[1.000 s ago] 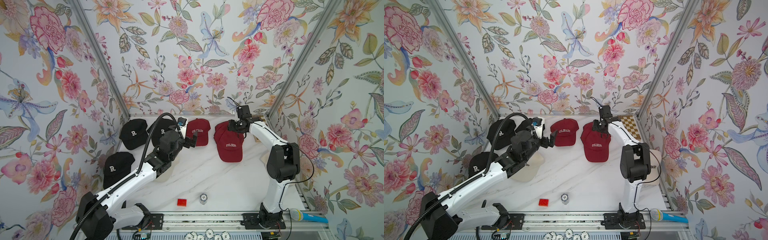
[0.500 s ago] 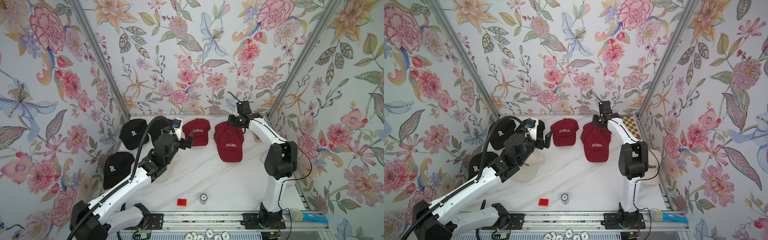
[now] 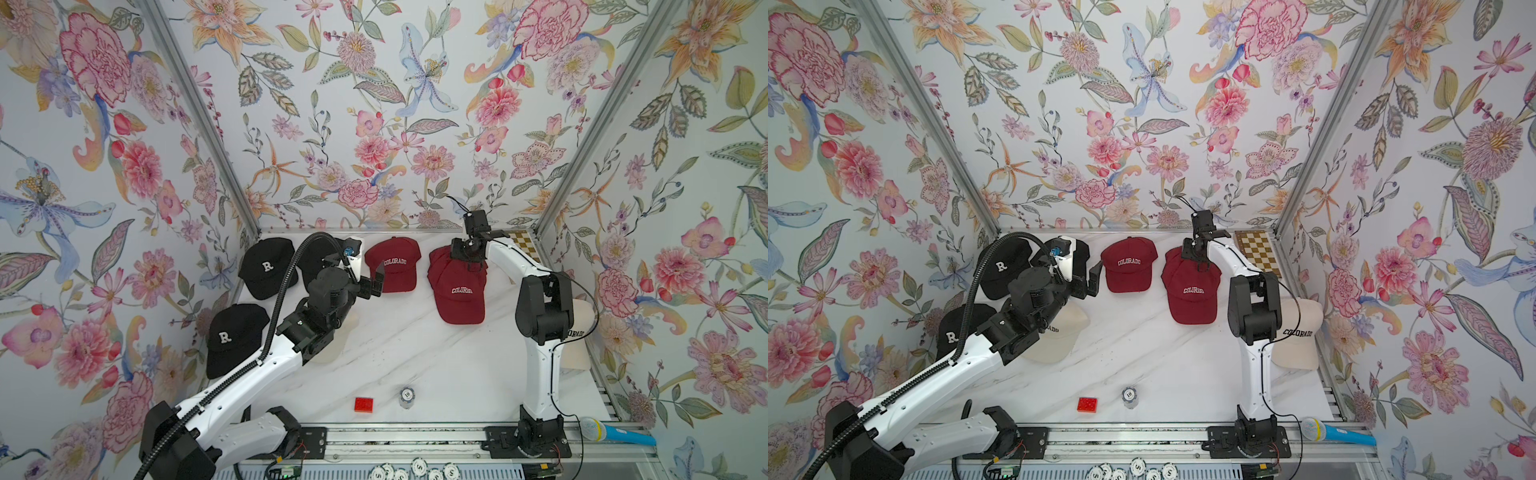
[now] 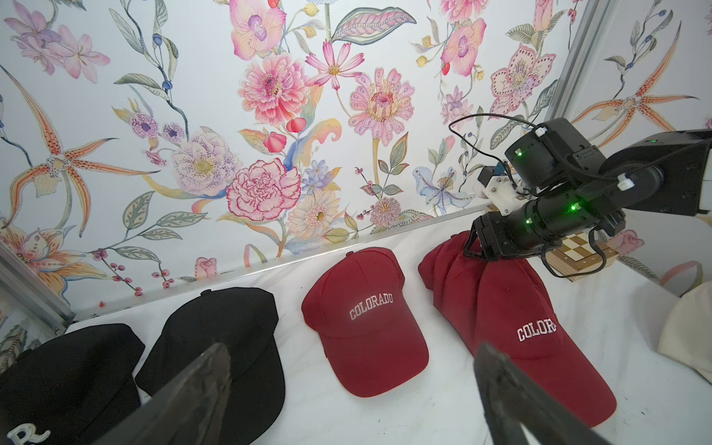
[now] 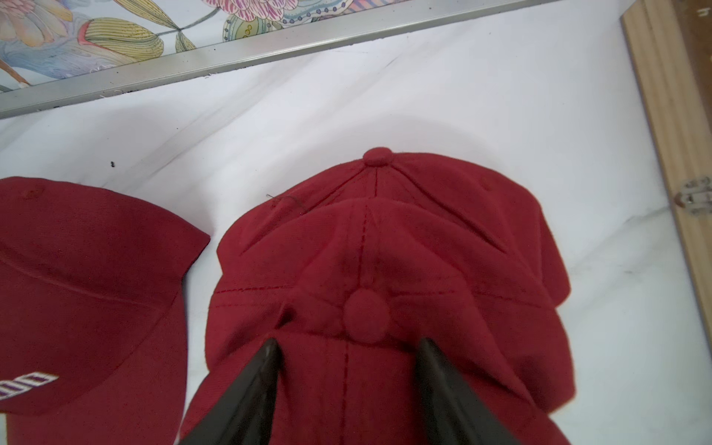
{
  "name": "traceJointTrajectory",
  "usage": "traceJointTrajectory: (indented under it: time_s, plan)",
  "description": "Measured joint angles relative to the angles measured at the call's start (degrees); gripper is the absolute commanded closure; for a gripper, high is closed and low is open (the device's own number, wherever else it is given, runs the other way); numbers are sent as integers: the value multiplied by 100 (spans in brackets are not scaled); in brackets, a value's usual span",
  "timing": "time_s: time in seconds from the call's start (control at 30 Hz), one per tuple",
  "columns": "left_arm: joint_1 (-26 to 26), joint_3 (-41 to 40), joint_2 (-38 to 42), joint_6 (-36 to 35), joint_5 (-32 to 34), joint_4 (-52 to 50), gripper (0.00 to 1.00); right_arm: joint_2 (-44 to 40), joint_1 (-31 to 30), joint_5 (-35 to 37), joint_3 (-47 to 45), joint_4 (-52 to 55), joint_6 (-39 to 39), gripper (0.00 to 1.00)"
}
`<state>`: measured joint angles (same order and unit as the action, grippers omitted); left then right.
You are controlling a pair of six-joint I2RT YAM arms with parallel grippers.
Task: Stack the baseball caps by color
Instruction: Place the baseball cap on the baseball cap.
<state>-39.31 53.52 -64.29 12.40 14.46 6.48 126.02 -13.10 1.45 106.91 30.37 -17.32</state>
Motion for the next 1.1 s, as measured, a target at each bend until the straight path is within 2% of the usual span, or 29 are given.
traceJointTrajectory:
  time_s: [0.13, 0.2, 0.33, 0.5, 0.8, 1.1]
  plan:
    - [0, 0, -22, -2, 24, 0, 0, 0, 0, 7, 0, 0, 0, 40]
    - [4, 0, -44, -2, 39, 0, 0, 0, 0, 7, 0, 0, 4, 35]
    - [37, 0, -85, -4, 46, 0, 0, -28, 2, 2, 0, 9, 39, 15]
    - [92, 0, -107, -9, 37, 0, 0, -254, 0, 9, 0, 111, 87, 2]
    - [114, 0, -107, -68, 4, 2, 0, -636, -98, 208, 219, 286, 173, 1]
    - [118, -37, -105, -66, -55, 22, 0, -667, -726, 444, 682, 393, 343, 1]
